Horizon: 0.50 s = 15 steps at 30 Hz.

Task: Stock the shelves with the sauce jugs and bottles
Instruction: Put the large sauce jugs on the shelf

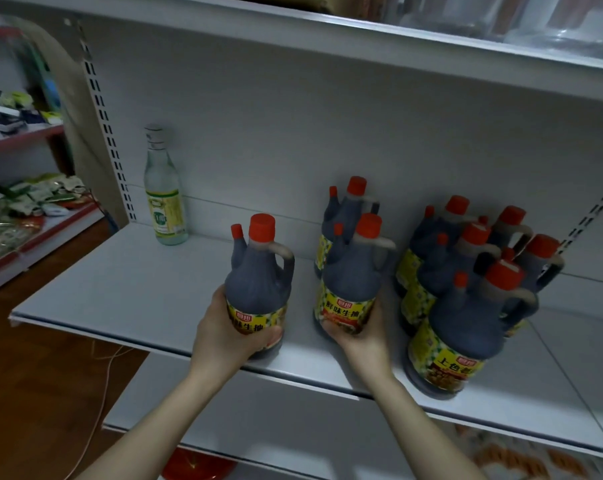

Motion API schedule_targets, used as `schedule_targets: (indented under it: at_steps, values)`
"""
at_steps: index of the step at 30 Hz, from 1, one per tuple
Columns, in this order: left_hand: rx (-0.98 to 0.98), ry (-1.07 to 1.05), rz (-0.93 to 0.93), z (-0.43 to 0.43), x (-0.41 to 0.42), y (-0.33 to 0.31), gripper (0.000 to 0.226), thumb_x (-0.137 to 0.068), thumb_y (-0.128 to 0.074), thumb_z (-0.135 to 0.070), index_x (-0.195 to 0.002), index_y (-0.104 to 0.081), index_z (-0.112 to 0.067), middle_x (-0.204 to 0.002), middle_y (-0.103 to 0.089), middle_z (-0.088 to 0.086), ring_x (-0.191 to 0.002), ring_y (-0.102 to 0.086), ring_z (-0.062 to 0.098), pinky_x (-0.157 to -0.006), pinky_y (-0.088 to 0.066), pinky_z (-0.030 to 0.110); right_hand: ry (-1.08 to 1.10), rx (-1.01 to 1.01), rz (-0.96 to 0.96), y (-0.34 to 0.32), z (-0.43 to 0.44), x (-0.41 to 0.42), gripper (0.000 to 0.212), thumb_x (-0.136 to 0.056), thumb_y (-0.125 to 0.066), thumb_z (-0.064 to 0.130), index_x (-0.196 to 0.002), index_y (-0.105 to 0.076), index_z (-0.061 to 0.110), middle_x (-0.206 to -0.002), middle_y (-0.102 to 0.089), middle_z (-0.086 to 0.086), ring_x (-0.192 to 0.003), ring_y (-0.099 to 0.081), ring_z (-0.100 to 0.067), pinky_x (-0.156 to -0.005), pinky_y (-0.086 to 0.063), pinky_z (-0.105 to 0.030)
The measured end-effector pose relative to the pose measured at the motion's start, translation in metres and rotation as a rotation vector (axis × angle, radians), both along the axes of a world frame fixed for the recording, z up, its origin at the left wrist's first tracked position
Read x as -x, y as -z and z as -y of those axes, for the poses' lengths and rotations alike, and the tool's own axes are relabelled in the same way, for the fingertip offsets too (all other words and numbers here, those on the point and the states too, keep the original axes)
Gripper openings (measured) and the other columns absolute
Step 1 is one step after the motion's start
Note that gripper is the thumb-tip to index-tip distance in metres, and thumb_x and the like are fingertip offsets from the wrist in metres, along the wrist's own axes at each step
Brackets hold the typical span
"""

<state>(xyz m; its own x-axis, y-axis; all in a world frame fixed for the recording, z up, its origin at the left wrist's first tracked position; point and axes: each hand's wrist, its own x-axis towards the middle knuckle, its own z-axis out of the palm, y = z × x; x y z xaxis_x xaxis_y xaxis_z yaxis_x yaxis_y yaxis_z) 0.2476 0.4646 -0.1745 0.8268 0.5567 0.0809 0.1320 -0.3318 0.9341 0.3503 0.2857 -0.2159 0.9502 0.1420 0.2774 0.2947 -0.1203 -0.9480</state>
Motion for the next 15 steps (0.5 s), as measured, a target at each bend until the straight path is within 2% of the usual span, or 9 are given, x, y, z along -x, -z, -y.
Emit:
schedule_targets:
  at_steps: [2, 4, 6, 8, 12, 15]
  values:
    - [0.000, 0.001, 0.004, -0.001, -0.002, 0.001, 0.089, -0.058, -0.086, -0.019, -0.132, -0.037, -0.019, -0.102, -0.049, -0.012, -0.091, -0.048, 0.010, -0.063, -0.038, 0.016, -0.015, -0.010, -0.049, 0.002, -0.003, -0.009, 0.078, -0.054, -0.086, 0.022, -0.121, -0.047, 0.024, -0.118, -0.061, 0.007, -0.104, -0.061, -0.003, -0.083, -0.051, -0.019]
    - [-0.004, 0.004, 0.005, -0.001, -0.003, 0.001, 0.089, -0.057, -0.087, -0.020, -0.132, -0.037, -0.018, -0.102, -0.049, -0.011, -0.091, -0.048, 0.010, -0.065, -0.039, 0.019, -0.030, 0.022, -0.083, 0.003, -0.005, -0.019, 0.087, -0.054, -0.087, 0.023, -0.128, -0.043, 0.017, -0.124, -0.058, 0.002, -0.110, -0.059, -0.012, -0.087, -0.052, -0.025]
    - [-0.013, 0.004, 0.008, -0.001, -0.004, 0.002, 0.089, -0.057, -0.087, -0.021, -0.132, -0.037, -0.018, -0.103, -0.049, -0.011, -0.091, -0.048, 0.010, -0.068, -0.039, 0.021, -0.048, 0.049, -0.099, 0.002, -0.007, -0.029, 0.085, -0.060, -0.086, 0.012, -0.131, -0.039, 0.011, -0.126, -0.055, 0.001, -0.109, -0.056, -0.013, -0.082, -0.050, -0.014]
    - [-0.021, 0.004, 0.012, -0.001, -0.004, 0.002, 0.089, -0.058, -0.087, -0.021, -0.131, -0.037, -0.018, -0.103, -0.049, -0.011, -0.091, -0.048, 0.010, -0.064, -0.039, 0.018, -0.070, 0.052, -0.111, 0.000, -0.009, -0.036, 0.083, -0.063, -0.082, 0.004, -0.132, -0.036, 0.009, -0.122, -0.052, 0.003, -0.101, -0.054, -0.005, -0.074, -0.047, -0.004]
    - [-0.021, 0.004, 0.012, -0.001, -0.005, 0.003, 0.089, -0.057, -0.087, -0.021, -0.131, -0.037, -0.018, -0.104, -0.049, -0.011, -0.091, -0.048, 0.010, -0.068, -0.039, 0.022, -0.094, 0.050, -0.128, 0.002, -0.013, -0.044, 0.084, -0.064, -0.081, 0.004, -0.133, -0.034, 0.009, -0.124, -0.052, 0.001, -0.104, -0.055, -0.007, -0.076, -0.048, -0.006]
    - [-0.006, 0.007, 0.023, 0.000, -0.005, 0.003, 0.089, -0.057, -0.087, -0.018, -0.131, -0.037, -0.018, -0.103, -0.049, -0.012, -0.091, -0.049, 0.010, -0.066, -0.039, 0.020, -0.097, 0.040, -0.144, 0.004, -0.014, -0.047, 0.083, -0.065, -0.080, 0.002, -0.134, -0.033, 0.009, -0.125, -0.052, -0.001, -0.103, -0.054, 0.000, -0.076, -0.048, -0.007]
